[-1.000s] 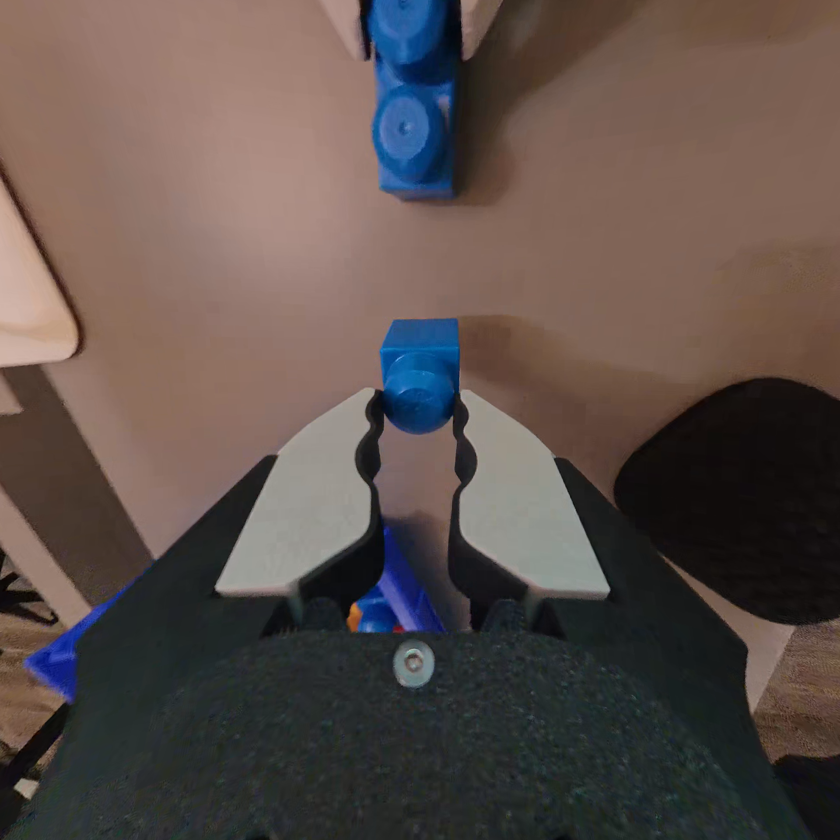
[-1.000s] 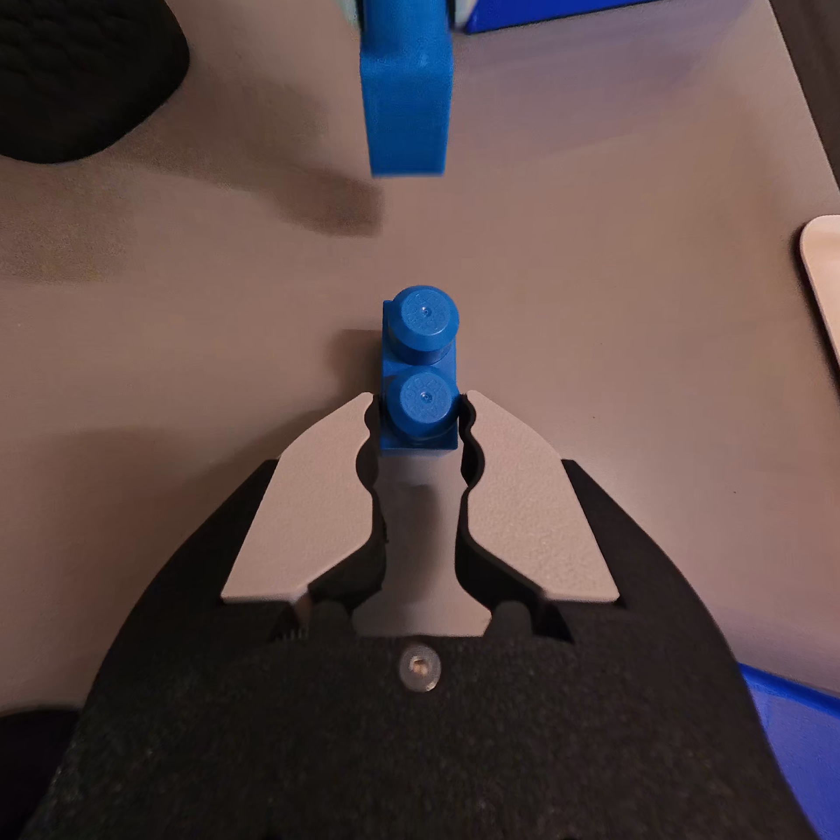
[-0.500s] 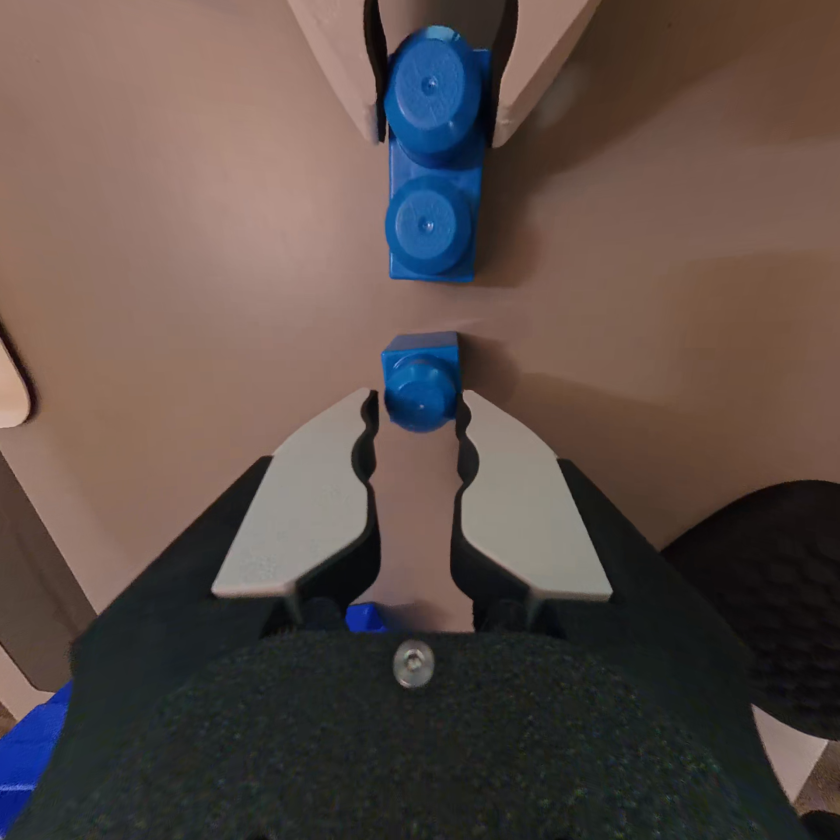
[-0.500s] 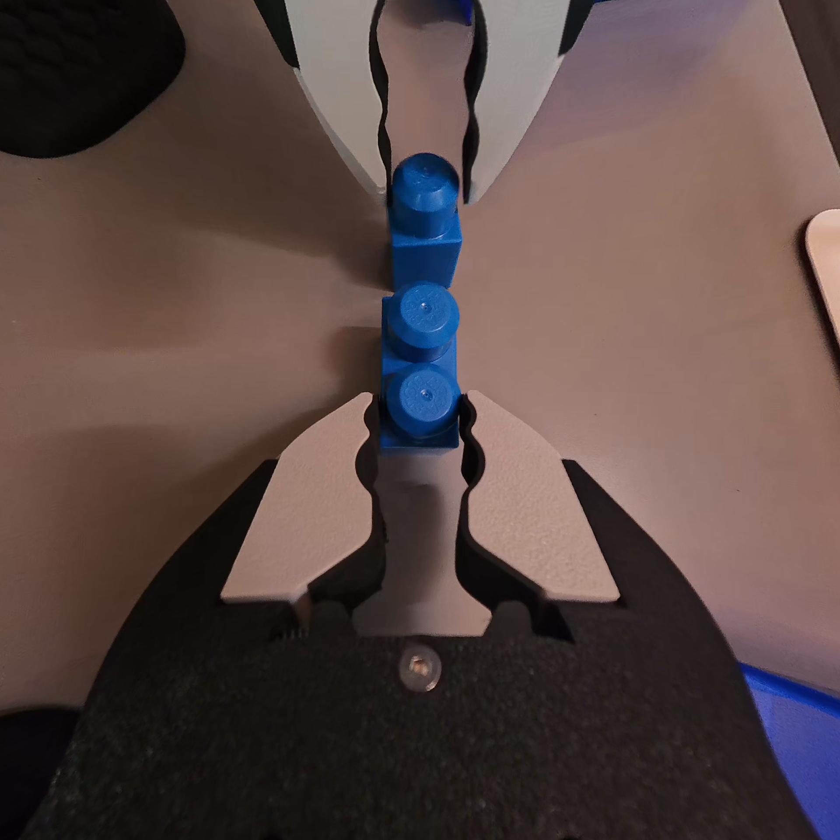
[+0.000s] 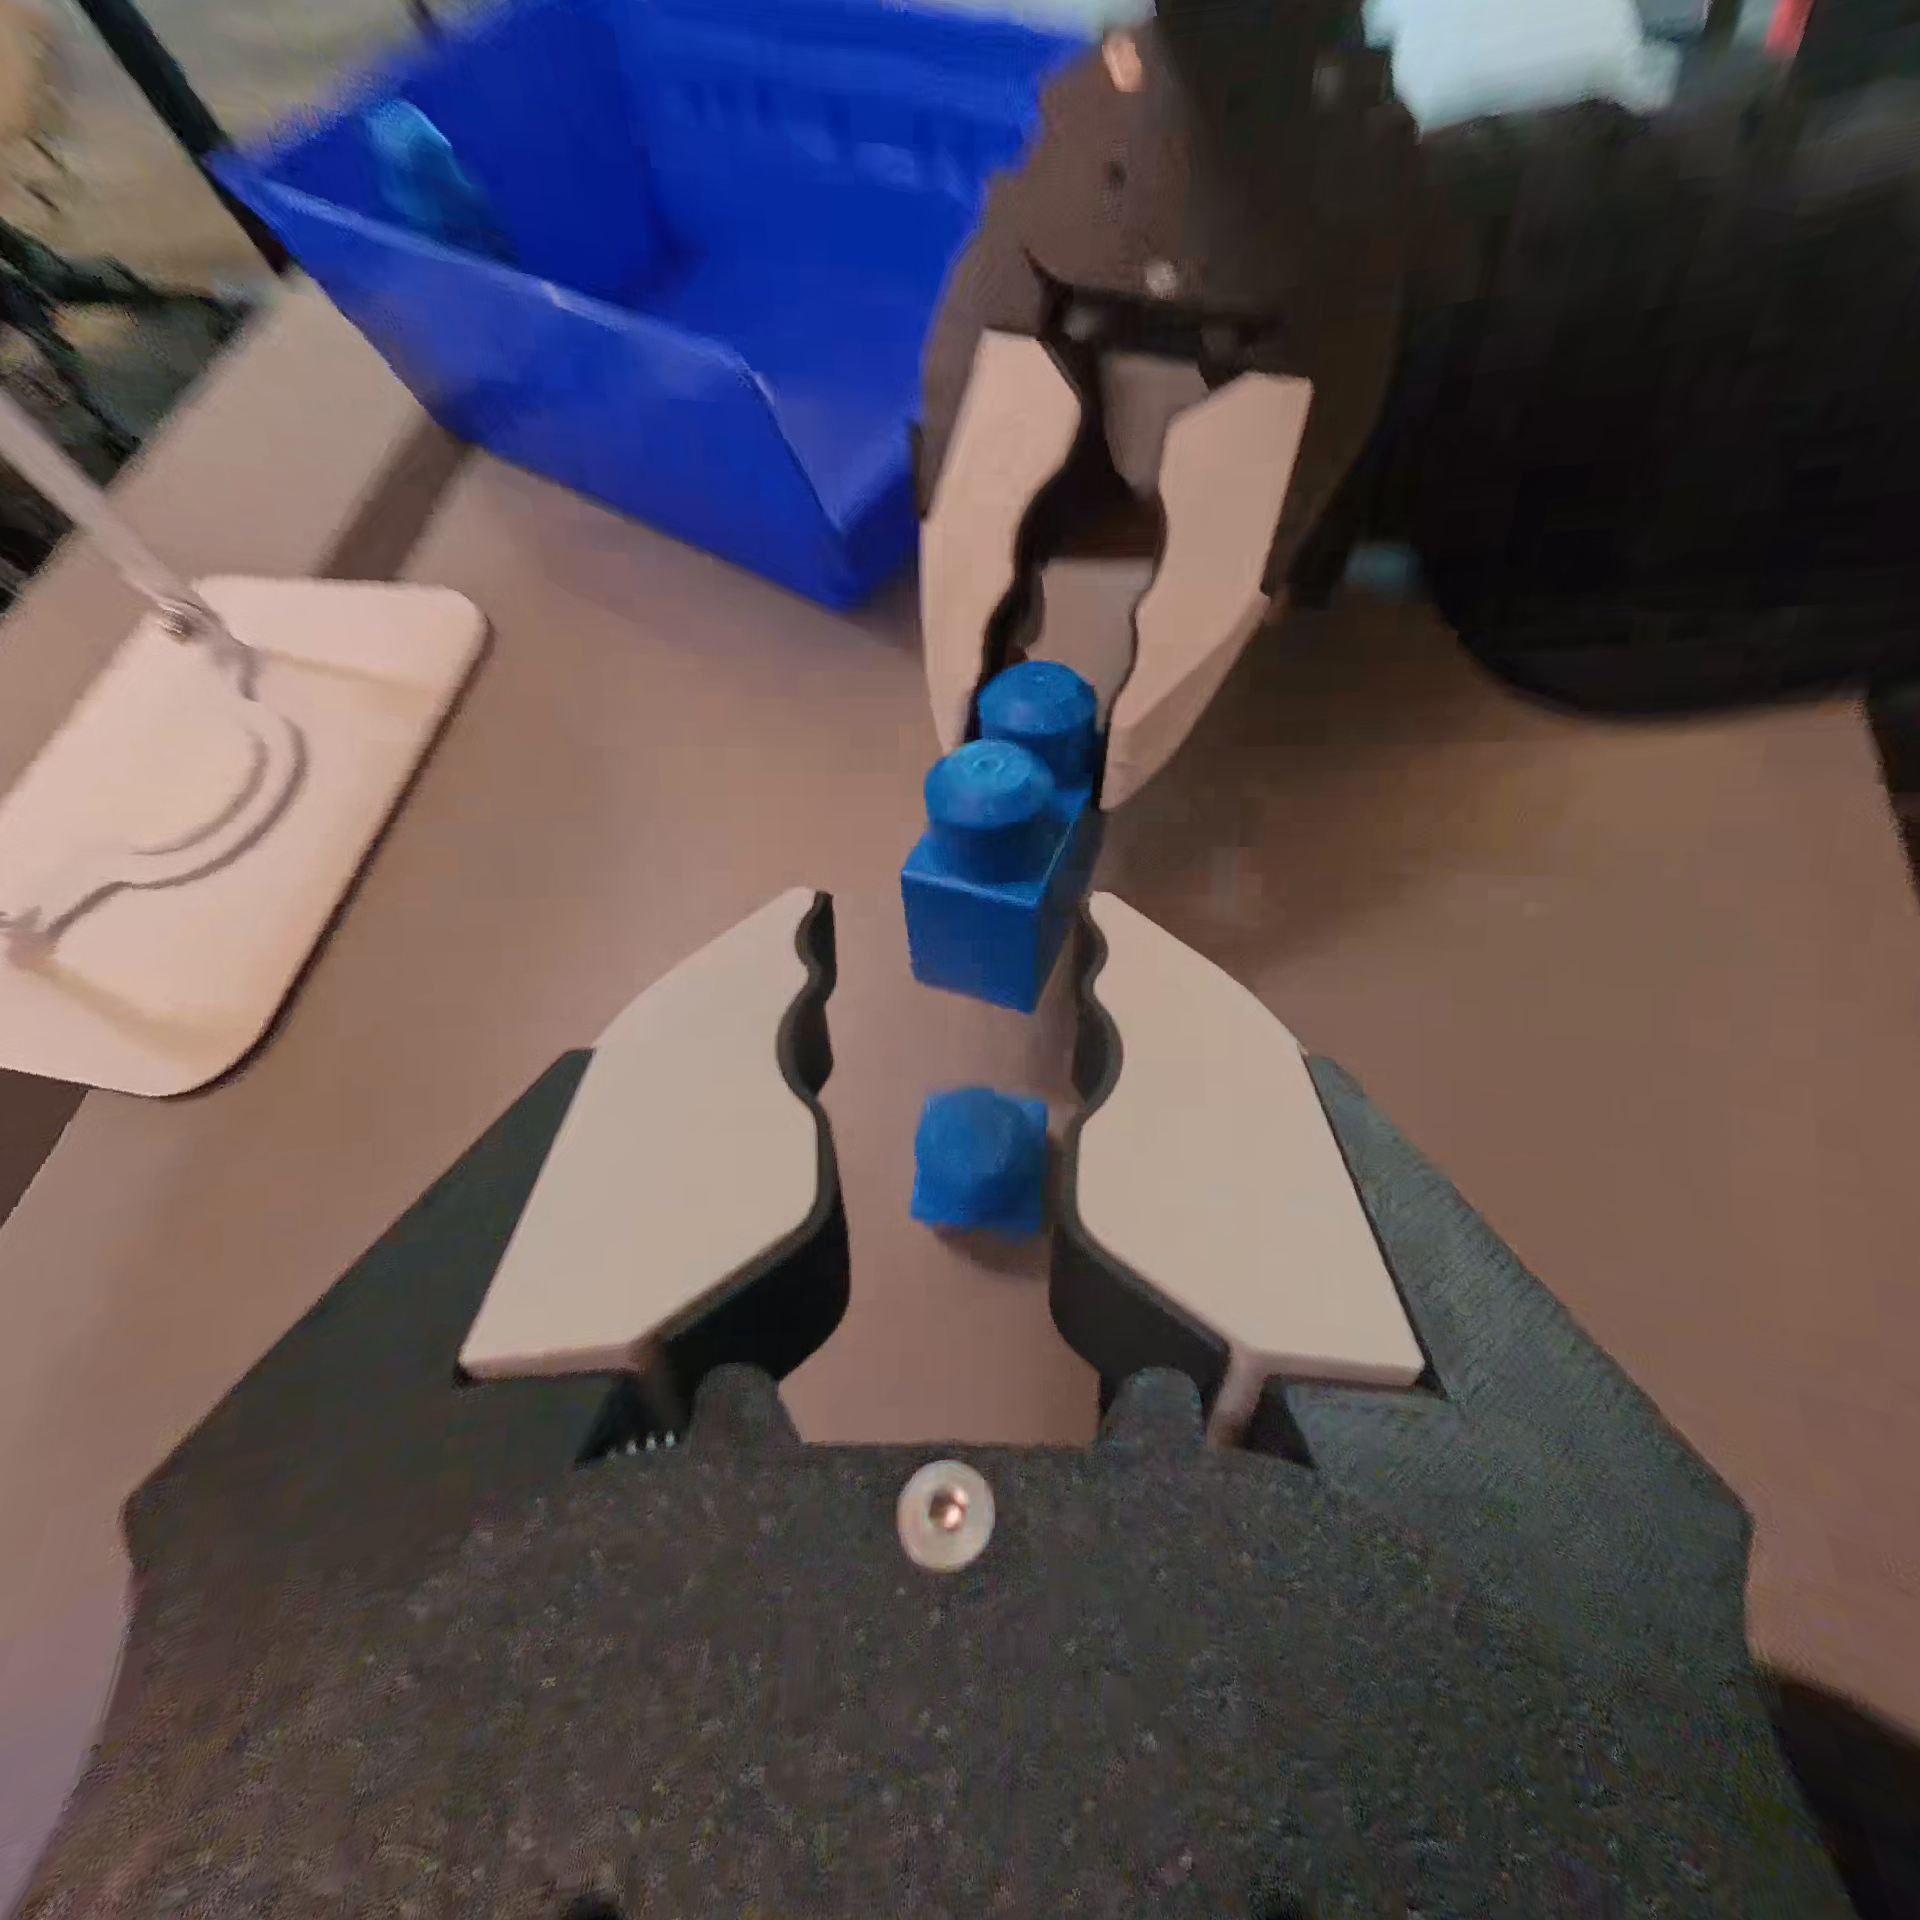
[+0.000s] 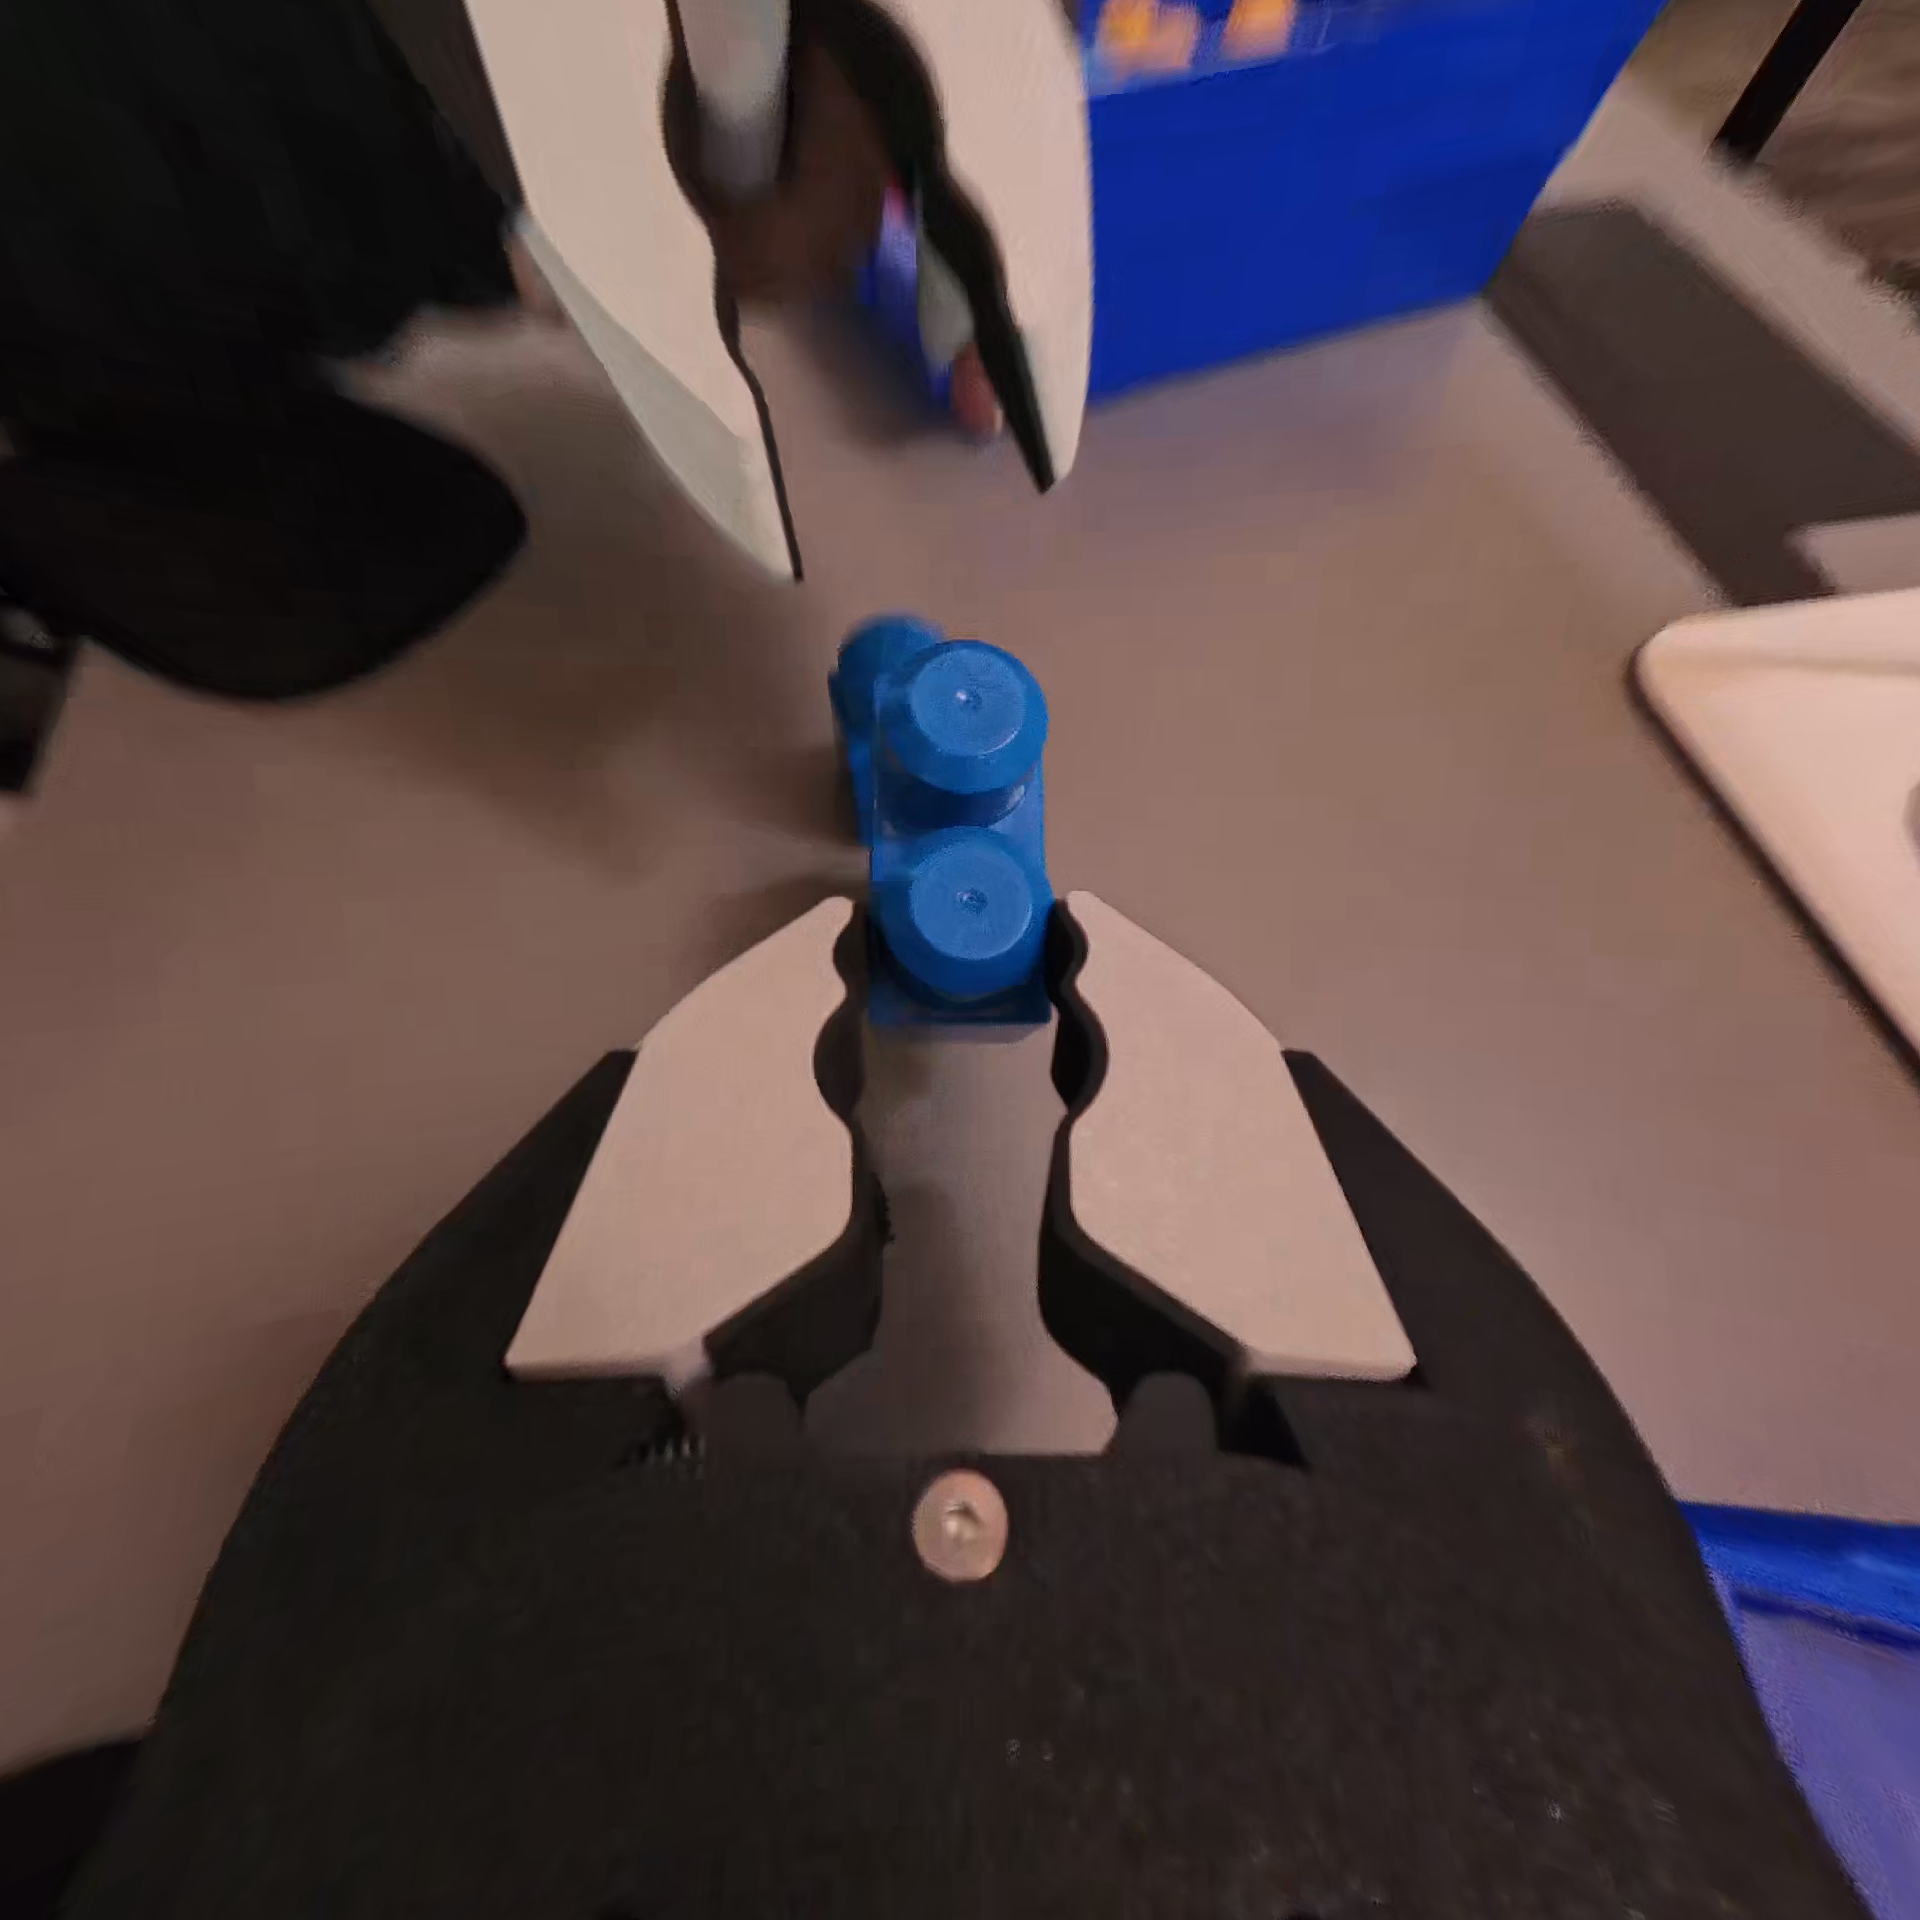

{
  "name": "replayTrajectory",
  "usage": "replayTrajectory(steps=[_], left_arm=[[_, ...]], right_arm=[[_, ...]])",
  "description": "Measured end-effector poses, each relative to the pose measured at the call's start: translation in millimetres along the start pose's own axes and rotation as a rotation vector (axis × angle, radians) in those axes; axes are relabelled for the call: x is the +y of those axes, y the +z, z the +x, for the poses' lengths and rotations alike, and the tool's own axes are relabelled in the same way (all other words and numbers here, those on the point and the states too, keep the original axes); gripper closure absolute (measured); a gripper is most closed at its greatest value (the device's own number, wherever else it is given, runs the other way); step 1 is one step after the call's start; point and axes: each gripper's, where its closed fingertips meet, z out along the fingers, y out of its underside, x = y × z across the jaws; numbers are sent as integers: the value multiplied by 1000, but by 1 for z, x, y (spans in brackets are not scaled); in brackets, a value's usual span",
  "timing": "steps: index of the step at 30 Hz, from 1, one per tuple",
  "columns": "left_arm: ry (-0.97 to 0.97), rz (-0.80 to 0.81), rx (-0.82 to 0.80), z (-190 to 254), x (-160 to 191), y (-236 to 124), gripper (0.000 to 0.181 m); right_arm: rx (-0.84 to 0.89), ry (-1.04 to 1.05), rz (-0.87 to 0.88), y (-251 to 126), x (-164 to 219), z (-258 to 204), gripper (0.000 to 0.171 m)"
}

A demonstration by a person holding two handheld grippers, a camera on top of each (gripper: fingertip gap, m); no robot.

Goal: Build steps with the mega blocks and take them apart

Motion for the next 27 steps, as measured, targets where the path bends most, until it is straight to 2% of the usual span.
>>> replayTrajectory(steps=[3,6,10,14,18,27], left_arm=[[-95,251,-51,-13,-26,-17,139],[-138,423,-45,-14,-47,-28,137],[-188,597,-6,-3,-72,-32,135],[-229,698,65,12,-94,-30,131],[-226,743,57,14,-101,-33,143],[-217,687,95,12,-89,-36,145]], right_arm=[[10,70,312,-30,-45,9,139],[-30,146,592,-62,-78,12,139],[-131,228,801,-78,-100,5,139],[-181,237,830,-66,-107,-7,139],[-208,224,813,-53,-109,-19,139],[-164,205,699,-41,-102,-18,139]])
